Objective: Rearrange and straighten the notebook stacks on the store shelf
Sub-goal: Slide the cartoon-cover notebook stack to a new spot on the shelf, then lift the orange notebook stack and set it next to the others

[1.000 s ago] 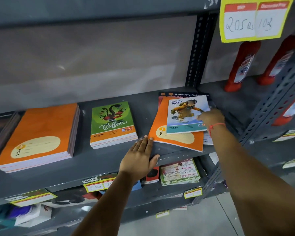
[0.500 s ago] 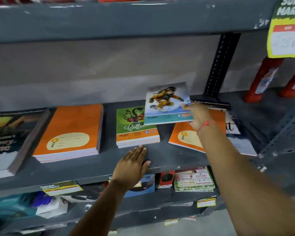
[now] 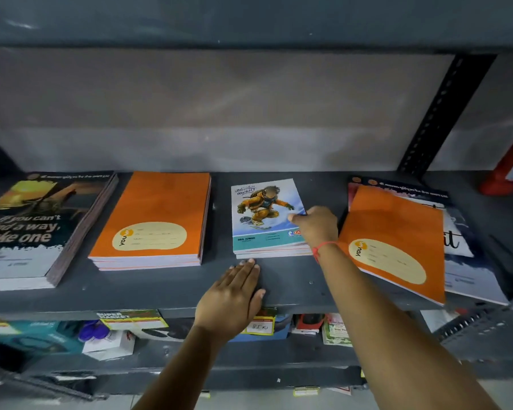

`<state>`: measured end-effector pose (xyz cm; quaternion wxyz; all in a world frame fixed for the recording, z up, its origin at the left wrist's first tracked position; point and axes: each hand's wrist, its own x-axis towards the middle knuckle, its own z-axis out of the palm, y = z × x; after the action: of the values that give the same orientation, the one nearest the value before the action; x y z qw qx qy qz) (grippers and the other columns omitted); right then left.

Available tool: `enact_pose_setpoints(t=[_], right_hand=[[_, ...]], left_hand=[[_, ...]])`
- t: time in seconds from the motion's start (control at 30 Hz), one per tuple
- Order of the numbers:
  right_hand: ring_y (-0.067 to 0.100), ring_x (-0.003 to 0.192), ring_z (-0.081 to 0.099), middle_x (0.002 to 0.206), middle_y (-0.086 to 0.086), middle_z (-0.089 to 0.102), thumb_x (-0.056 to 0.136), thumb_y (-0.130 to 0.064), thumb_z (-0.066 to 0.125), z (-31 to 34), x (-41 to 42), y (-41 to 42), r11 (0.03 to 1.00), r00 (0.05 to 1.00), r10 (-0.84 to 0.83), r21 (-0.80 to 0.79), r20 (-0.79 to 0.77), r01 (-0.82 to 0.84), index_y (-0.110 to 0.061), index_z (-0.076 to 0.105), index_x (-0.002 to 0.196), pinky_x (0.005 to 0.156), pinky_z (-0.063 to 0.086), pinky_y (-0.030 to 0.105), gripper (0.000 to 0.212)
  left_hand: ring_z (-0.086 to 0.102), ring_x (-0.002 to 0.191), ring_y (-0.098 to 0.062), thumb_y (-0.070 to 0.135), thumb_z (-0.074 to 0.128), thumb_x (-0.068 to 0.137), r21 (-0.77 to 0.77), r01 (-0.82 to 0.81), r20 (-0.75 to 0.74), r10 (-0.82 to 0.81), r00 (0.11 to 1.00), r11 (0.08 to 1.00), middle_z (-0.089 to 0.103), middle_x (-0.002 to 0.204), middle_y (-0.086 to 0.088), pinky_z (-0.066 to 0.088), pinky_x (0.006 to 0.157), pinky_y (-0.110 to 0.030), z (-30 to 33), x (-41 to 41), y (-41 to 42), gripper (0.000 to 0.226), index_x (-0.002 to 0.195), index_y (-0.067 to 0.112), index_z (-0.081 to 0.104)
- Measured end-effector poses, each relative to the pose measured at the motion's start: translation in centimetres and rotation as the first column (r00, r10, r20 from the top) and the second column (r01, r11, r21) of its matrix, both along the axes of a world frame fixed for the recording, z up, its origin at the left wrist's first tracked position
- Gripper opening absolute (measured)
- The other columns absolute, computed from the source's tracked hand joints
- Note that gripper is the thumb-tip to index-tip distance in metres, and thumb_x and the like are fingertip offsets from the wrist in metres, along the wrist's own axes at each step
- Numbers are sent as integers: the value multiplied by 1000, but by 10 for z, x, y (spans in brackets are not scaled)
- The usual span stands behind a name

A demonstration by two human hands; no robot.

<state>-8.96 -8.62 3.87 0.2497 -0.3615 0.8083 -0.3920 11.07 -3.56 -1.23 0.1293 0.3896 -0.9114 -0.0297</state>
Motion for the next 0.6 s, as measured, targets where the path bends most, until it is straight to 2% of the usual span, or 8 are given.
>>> enact_pose_setpoints(t=[0.07, 0.13, 0.23, 0.3, 0.33, 0.43, 0.5, 0.6], right_hand=[[23, 74, 67, 84, 11, 68, 83, -38, 63, -1, 3, 2, 999, 991, 16, 43, -130, -11, -9, 54, 71, 44, 34, 18, 32], [28, 90, 66, 98, 13, 71, 84, -43, 59, -2, 6, 3, 997, 955, 29, 76, -295, -6, -9, 57, 84, 53, 40, 21, 34], [28, 102, 58, 109, 14, 65, 83, -48, 57, 0, 7, 6, 994, 891, 38, 112, -452, 14, -8, 57, 105, 67, 48, 29, 46], [28, 103, 58, 112, 15, 61, 85, -48, 55, 0, 3, 12, 993, 894, 44, 116, -446, 9, -8, 55, 110, 69, 49, 30, 47], [29, 102, 59, 113, 15, 60, 87, -48, 53, 0, -1, 17, 995, 908, 21, 98, -419, 22, -8, 55, 110, 68, 48, 30, 46], [34, 106, 54, 120, 18, 55, 92, -42, 45, -2, -23, 43, 984, 913, -150, 36, -379, 177, -9, 55, 116, 79, 45, 35, 42], [37, 115, 47, 127, 19, 51, 93, -36, 43, -3, -44, 63, 953, 870, -231, 81, -436, 293, -10, 52, 122, 89, 41, 40, 40], [37, 127, 37, 138, 16, 44, 92, -31, 41, -4, -76, 95, 889, 855, -238, 252, -460, 383, -11, 45, 128, 104, 32, 47, 41]], left_hand=[[71, 97, -21, 40, 9, 96, 6, -9, 5, 9, 1000, 1000, 73, 108, -10, 57, 81, -35, 0, 0, 0, 71, 105, 7, 70], [71, 97, -21, 40, 14, 97, -14, -15, 5, 15, 1000, 1000, 73, 108, -10, 57, 81, -35, -2, 0, 0, 66, 105, 7, 71], [71, 95, -20, 35, 42, 87, -80, -34, 15, 36, 999, 996, 74, 106, -9, 57, 79, -35, -5, 1, -1, 44, 104, 7, 71], [72, 91, -23, 27, 64, 78, -82, -28, -35, 26, 999, 996, 74, 105, -9, 59, 75, -36, -2, -1, 1, 31, 101, 8, 72], [73, 88, -23, 23, 67, 75, -74, -1, -60, -3, 998, 997, 75, 104, -8, 60, 70, -35, 1, -6, 3, 28, 99, 9, 73], [72, 77, -22, 18, 51, 76, -58, 87, -99, -92, 991, 995, 76, 95, -4, 59, 59, -27, 15, -38, 12, 28, 91, 12, 74], [70, 84, -30, 13, 47, 83, 96, 117, -214, -94, 972, 988, 72, 105, -9, 59, 64, -34, 27, -75, 18, 28, 100, 9, 69], [58, 111, -33, 13, 41, 93, 350, 92, -241, -6, 970, 932, 51, 135, -11, 51, 91, -42, 37, -132, 19, 30, 121, 9, 54]])
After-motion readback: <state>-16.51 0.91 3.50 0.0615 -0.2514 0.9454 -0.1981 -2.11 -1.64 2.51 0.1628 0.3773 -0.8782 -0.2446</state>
